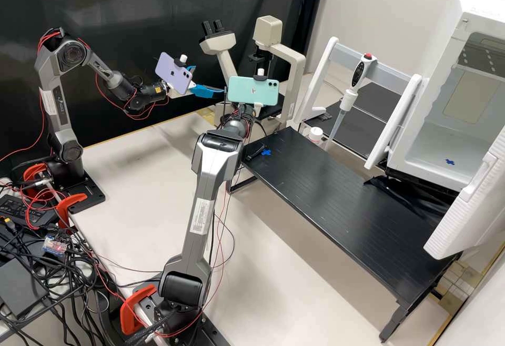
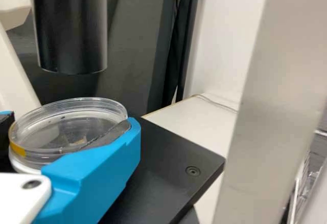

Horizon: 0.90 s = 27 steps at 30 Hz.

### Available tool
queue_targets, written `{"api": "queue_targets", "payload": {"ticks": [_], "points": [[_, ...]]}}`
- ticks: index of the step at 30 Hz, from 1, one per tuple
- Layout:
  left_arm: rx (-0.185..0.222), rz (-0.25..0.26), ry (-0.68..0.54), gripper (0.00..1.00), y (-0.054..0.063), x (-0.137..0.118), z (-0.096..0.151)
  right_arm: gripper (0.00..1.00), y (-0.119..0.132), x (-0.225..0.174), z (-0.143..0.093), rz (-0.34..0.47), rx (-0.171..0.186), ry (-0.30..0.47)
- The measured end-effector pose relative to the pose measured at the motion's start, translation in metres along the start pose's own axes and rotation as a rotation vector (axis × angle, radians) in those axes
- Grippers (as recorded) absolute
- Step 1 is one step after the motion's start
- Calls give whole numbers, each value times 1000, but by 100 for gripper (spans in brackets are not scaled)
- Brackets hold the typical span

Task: Move the petri dish to the microscope

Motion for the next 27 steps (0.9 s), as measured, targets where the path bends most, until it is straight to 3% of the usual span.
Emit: {"api": "queue_targets", "payload": {"ticks": [4,11,20,27], "points": [[0,0,0,100,0,0,0,100,0,1,4,-5,32,-6],[0,0,0,100,0,0,0,100,4,1,7,-20,16,6],[0,0,0,100,0,0,0,100,5,-5,18,-37,33,-10],[0,0,0,100,0,0,0,100,13,-39,13,-5,37,30]]}}
